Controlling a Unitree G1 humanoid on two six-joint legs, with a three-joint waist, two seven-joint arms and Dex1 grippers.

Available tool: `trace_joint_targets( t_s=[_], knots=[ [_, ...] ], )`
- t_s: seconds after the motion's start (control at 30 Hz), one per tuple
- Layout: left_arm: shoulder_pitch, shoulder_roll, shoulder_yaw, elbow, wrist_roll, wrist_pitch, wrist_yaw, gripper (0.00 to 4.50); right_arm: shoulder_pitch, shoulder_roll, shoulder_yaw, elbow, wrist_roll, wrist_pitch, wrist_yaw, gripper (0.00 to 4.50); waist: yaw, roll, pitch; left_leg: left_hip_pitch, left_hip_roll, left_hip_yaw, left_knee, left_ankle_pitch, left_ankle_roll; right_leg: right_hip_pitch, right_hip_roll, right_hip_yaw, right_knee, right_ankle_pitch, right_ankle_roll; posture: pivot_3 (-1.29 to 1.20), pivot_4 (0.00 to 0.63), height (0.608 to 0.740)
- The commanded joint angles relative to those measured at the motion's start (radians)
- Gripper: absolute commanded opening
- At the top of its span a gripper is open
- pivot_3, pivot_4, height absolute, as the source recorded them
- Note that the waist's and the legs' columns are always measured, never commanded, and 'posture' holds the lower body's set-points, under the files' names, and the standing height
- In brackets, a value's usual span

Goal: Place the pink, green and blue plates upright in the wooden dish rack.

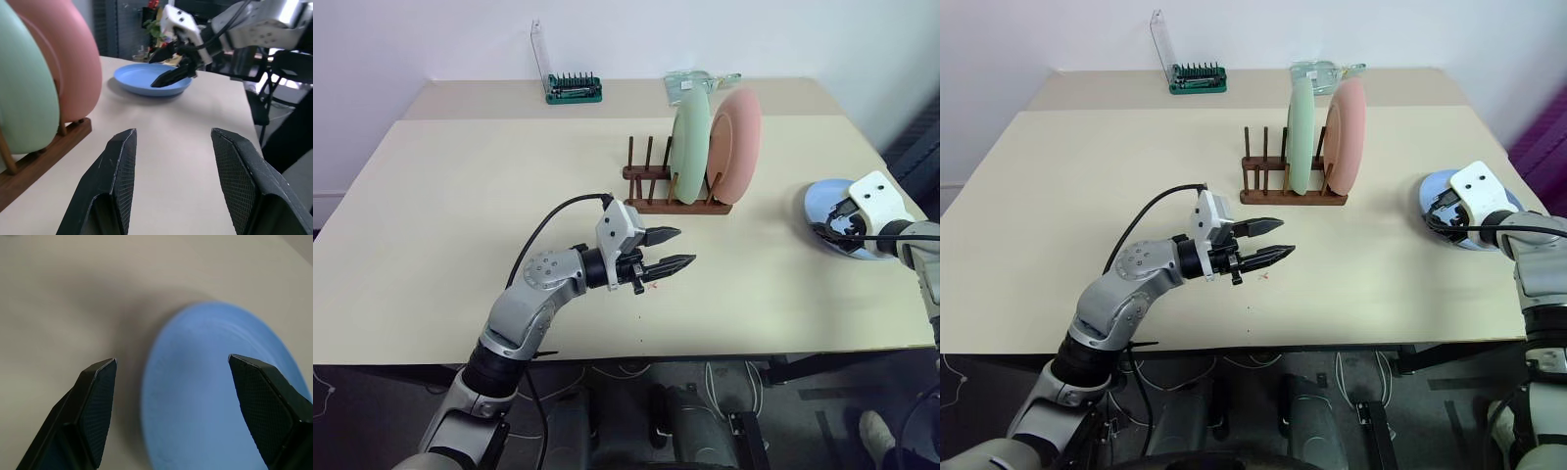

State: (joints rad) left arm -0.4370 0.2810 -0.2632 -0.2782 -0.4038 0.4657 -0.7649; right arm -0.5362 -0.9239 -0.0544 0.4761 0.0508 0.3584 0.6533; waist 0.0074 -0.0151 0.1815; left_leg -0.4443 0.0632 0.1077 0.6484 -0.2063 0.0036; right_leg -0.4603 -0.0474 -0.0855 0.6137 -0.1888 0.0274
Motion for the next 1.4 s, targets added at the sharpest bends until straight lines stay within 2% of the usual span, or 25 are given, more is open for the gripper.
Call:
trace_joint_targets(
  t_s=[0.03, 0.1, 0.2, 0.4, 0.57, 0.67, 0.83, 1.0, 1.13, 1.27, 1.4],
  knots=[
    [-0.001, -0.005, -0.002, -0.035, 0.003, -0.015, 0.004, 2.49, -0.068, 0.023, 0.008, 0.130, -0.043, -0.019, -0.043, 3.70, 0.001, 0.000, 0.000, 0.000, 0.000, 0.000, 0.000, 0.000, 0.000, 0.000, 0.000, 0.000, 0.000, 0.000, 0.000, 0.00, 0.150, 0.730],
    [0.004, -0.006, -0.001, -0.041, 0.005, -0.013, 0.010, 2.49, -0.104, 0.038, 0.009, 0.208, -0.050, -0.013, -0.052, 3.70, 0.002, 0.000, 0.000, 0.000, 0.000, 0.000, 0.000, 0.000, 0.000, 0.000, 0.000, 0.000, 0.000, 0.000, 0.000, 0.00, 0.150, 0.730],
    [0.015, -0.002, 0.001, -0.054, 0.005, -0.007, 0.017, 2.49, -0.126, 0.048, 0.019, 0.264, -0.060, -0.027, -0.038, 2.85, 0.005, 0.000, 0.000, 0.000, 0.000, 0.000, 0.000, 0.000, 0.000, 0.000, 0.000, 0.001, 0.000, 0.000, 0.000, 0.00, 0.150, 0.730],
    [0.027, 0.008, -0.002, -0.065, 0.010, -0.006, 0.025, 2.49, -0.142, 0.052, 0.024, 0.250, -0.078, -0.055, -0.050, 0.02, 0.004, 0.000, 0.000, 0.000, 0.000, 0.000, 0.001, 0.000, 0.000, 0.000, 0.000, 0.001, 0.001, 0.000, 0.000, 0.00, 0.150, 0.730],
    [0.022, 0.016, 0.000, -0.058, 0.014, -0.009, 0.026, 2.49, -0.150, 0.040, -0.007, 0.134, -0.079, -0.099, -0.083, 0.02, 0.003, 0.001, 0.000, 0.000, 0.000, 0.000, 0.000, 0.000, 0.000, 0.000, 0.001, 0.001, 0.001, 0.000, 0.001, 0.00, 0.150, 0.730],
    [0.017, 0.018, 0.005, -0.051, 0.013, -0.010, 0.023, 2.49, -0.248, 0.042, -0.058, 0.024, -0.076, -0.213, -0.184, 0.02, -0.001, 0.007, 0.003, 0.000, 0.000, 0.001, 0.001, 0.000, 0.000, -0.001, 0.001, 0.002, 0.001, 0.001, 0.001, 0.00, 0.150, 0.730],
    [0.003, 0.014, 0.002, -0.023, 0.039, -0.034, 0.030, 2.49, -0.420, 0.104, -0.089, -0.136, -0.020, -0.257, -0.206, 0.02, -0.003, 0.010, 0.003, 0.000, 0.000, 0.001, 0.000, 0.000, 0.000, -0.002, 0.003, 0.004, 0.002, 0.003, 0.005, 0.00, 0.150, 0.730],
    [-0.022, -0.015, 0.057, 0.043, 0.094, -0.100, 0.114, 2.49, -0.520, 0.253, -0.075, -0.339, 0.162, -0.130, -0.099, 0.02, 0.002, 0.010, 0.003, 0.001, 0.001, 0.000, 0.000, 0.000, 0.000, -0.001, 0.003, 0.003, 0.003, 0.003, 0.005, 0.00, 0.150, 0.730],
    [-0.037, 0.015, 0.157, 0.123, 0.139, -0.155, 0.188, 2.49, -0.556, 0.447, -0.083, -0.516, 0.400, 0.069, -0.106, 0.02, 0.003, 0.010, 0.003, 0.000, 0.001, 0.001, 0.001, 0.000, 0.000, -0.001, 0.002, 0.003, 0.005, 0.004, 0.004, 0.00, 0.150, 0.730],
    [-0.006, 0.076, 0.237, 0.126, 0.128, -0.189, 0.175, 2.49, -0.574, 0.625, -0.107, -0.620, 0.609, 0.258, -0.205, 0.02, -0.002, 0.010, 0.003, 0.000, 0.002, 0.001, 0.000, 0.000, 0.000, -0.003, 0.001, 0.003, 0.007, 0.006, 0.001, 0.00, 0.150, 0.730],
    [0.032, 0.137, 0.295, 0.122, 0.111, -0.205, 0.143, 2.49, -0.564, 0.773, -0.154, -0.620, 0.761, 0.411, -0.376, 0.02, 0.001, 0.010, 0.002, 0.000, 0.003, 0.001, 0.001, 0.000, 0.000, -0.001, 0.000, 0.001, 0.007, 0.006, 0.001, 0.00, 0.150, 0.730]
  ],
)
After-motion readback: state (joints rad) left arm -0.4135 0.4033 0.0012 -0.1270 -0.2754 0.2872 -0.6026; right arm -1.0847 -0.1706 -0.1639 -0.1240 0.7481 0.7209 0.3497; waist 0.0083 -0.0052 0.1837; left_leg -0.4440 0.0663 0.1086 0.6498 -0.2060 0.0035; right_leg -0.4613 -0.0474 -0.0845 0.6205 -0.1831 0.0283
